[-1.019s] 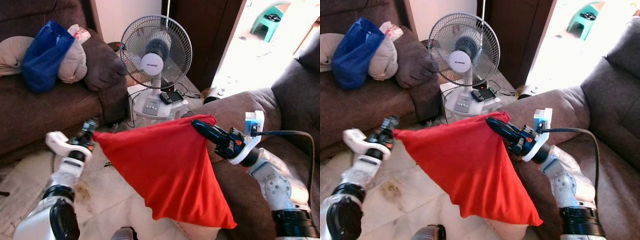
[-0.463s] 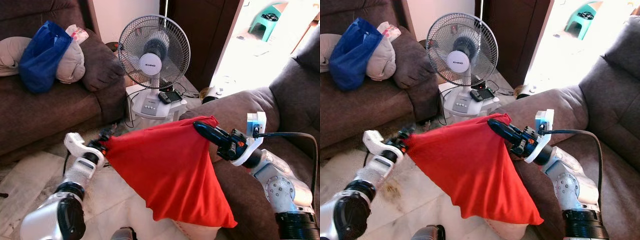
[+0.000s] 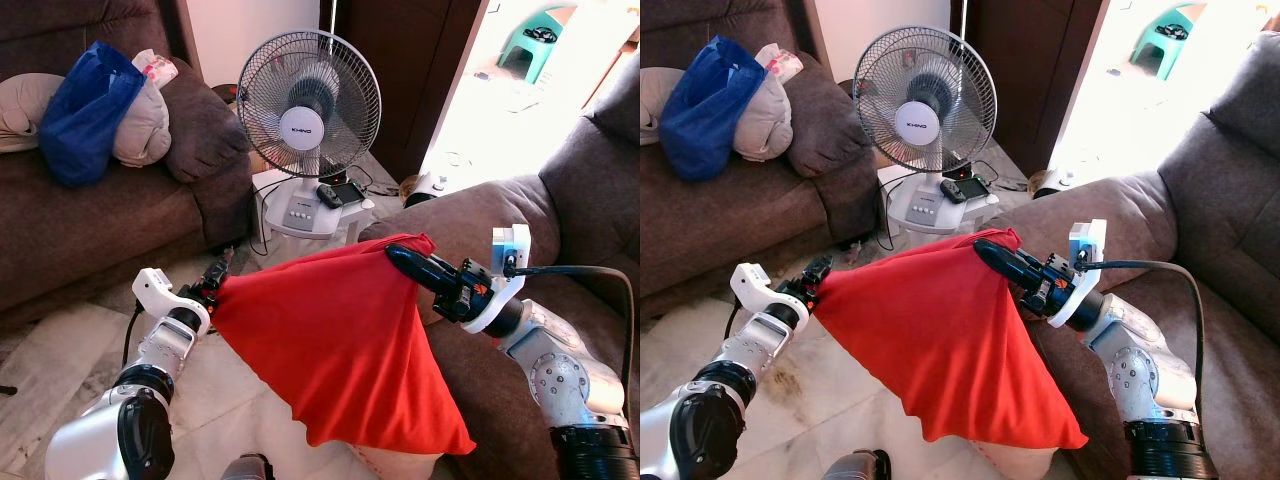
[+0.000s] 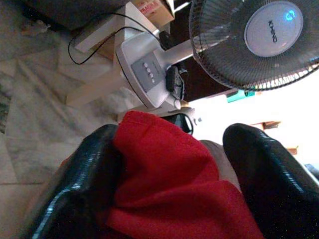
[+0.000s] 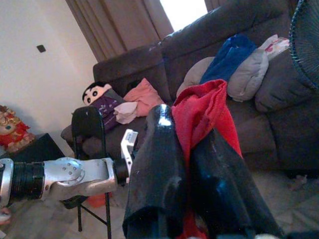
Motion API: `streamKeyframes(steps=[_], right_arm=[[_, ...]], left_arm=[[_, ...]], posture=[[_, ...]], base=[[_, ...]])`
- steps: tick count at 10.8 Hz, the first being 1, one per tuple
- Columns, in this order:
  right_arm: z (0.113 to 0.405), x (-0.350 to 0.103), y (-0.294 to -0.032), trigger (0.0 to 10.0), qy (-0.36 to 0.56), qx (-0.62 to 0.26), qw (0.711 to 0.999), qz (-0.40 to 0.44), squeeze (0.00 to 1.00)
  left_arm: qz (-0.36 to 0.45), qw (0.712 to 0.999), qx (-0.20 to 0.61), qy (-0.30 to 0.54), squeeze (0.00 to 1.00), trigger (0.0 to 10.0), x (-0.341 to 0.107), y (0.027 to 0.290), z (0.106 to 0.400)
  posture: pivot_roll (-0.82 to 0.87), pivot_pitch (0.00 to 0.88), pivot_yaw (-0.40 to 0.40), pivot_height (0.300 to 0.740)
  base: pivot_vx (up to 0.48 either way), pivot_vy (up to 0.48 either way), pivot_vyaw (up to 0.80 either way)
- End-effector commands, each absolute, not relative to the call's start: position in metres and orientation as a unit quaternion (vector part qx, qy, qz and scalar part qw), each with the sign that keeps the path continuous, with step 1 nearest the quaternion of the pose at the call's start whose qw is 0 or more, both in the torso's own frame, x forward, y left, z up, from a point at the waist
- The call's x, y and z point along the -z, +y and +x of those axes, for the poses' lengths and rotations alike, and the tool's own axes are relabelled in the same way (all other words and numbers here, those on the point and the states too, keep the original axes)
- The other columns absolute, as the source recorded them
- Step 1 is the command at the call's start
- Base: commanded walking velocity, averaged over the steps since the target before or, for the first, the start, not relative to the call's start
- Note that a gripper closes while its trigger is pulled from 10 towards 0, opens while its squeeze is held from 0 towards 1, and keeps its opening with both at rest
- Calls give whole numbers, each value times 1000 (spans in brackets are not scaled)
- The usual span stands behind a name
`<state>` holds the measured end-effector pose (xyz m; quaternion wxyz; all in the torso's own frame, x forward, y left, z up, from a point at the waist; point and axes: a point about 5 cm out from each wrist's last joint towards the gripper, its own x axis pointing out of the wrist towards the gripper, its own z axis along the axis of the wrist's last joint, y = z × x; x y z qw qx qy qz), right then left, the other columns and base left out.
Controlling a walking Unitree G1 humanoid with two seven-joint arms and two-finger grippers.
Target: Move the pillow to the sofa from floor
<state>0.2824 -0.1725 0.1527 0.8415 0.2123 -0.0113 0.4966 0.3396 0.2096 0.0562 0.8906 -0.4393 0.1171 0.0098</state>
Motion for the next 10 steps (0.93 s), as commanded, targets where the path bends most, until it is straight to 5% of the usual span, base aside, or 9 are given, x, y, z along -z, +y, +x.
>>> streamKeyframes(steps=[1, 10], right_arm=[[286, -180, -171, 10000, -75, -514, 834, 184, 0], [291, -172, -161, 10000, -64, -513, 836, 184, 0]], left_arm=[[-429, 892, -11, 145, 0, 0, -48, 203, 336], [-360, 918, -15, 167, 0, 0, -44, 209, 332]], posture=[[14, 25, -69, 740], [39, 17, -63, 740]], base=[[0, 0, 0], [0, 0, 0]])
